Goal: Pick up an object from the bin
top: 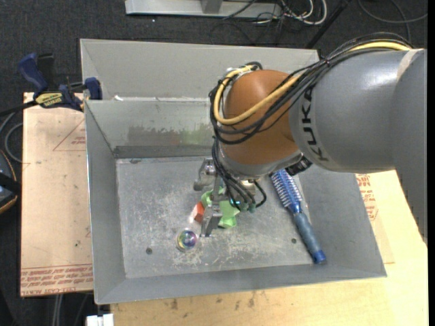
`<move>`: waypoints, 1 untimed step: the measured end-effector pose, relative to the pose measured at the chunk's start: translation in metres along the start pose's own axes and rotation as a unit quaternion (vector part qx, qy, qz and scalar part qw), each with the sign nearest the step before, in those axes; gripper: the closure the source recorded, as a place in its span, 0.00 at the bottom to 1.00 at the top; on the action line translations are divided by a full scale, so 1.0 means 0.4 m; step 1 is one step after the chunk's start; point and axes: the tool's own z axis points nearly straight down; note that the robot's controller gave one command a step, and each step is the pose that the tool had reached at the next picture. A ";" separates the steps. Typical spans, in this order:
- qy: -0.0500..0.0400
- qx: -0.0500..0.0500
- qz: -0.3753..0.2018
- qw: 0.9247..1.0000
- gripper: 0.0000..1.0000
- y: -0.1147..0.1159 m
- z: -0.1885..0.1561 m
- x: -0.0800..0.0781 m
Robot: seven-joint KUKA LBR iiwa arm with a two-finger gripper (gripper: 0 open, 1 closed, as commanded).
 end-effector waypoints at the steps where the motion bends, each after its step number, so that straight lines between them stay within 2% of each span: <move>1: -0.006 0.000 -0.135 0.991 0.00 -0.074 0.178 0.010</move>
Offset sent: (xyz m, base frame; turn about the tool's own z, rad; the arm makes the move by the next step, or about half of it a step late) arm -0.0085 -0.0423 -0.1030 -0.3358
